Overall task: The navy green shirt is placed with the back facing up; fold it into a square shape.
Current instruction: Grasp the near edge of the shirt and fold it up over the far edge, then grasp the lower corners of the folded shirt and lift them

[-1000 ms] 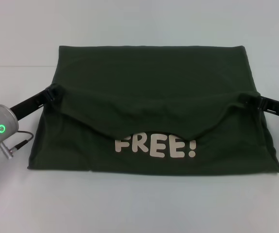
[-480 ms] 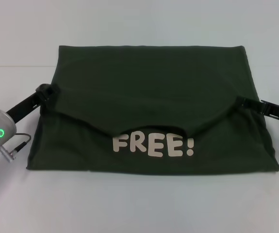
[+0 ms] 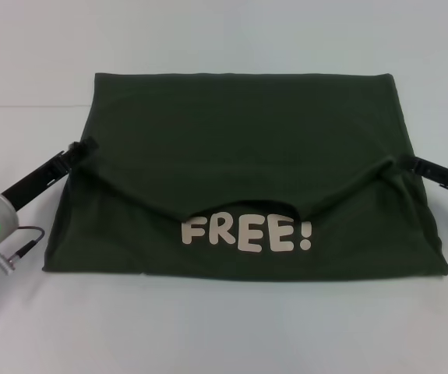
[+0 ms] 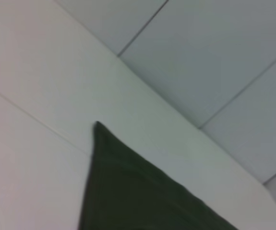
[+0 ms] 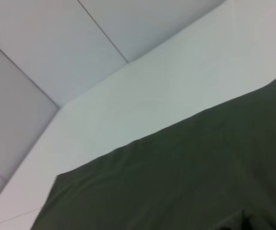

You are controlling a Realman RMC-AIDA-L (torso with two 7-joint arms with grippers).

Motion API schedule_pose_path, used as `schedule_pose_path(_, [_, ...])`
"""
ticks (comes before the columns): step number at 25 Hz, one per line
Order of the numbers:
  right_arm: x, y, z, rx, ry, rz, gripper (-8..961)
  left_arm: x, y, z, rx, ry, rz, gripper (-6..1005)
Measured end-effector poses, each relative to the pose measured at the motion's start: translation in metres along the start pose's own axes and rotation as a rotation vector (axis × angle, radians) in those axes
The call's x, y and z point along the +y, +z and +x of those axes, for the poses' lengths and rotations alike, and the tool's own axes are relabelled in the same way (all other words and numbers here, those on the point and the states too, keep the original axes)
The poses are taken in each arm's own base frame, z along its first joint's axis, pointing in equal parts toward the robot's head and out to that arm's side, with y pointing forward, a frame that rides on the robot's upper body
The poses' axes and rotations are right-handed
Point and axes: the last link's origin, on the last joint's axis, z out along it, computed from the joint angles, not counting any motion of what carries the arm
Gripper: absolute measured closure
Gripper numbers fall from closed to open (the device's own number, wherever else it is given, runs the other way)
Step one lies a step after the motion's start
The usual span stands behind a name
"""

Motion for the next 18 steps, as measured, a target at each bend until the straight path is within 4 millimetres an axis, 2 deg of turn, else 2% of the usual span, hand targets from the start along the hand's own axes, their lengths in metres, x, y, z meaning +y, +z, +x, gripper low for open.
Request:
schedule_pose_path(1, [0.0, -0.004, 0.0, 0.003, 0.003, -0.014, 140, 0.001, -0.003, 0.001, 0.0, -0.005, -0.021, 394])
schedule_pose_path(3, [-0.001, -0.012, 0.001, 0.014, 0.008, -0.041, 81, 0.001, -0.018, 0.01, -0.006, -0.027, -0.113, 369])
schedule_pose_path(5, [-0.001, -0.017, 0.003, 0.027, 0.008, -0.061, 22, -0.001, -0.023, 0.014, -0.01, -0.03, -0.127, 345])
schedule_pose_path(7, [0.0, -0.021, 0.007, 0.038, 0.01, -0.077, 22, -0.008, -0.032, 0.019, -0.029, -0.036, -0.125, 320])
schedule_pose_path(12, [0.006, -0.029, 0.015, 0.095, -0.019, -0.143, 22, -0.026, -0.055, 0.035, -0.158, -0.035, -0.097, 168])
schedule_pose_path(15, [0.012, -0.033, 0.02, 0.142, -0.058, -0.192, 22, -0.029, -0.069, 0.051, -0.309, 0.002, -0.07, 166])
schedule_pose_path(18, [0.016, -0.034, 0.026, 0.18, -0.11, -0.232, 22, -0.026, -0.073, 0.059, -0.407, 0.039, -0.046, 164])
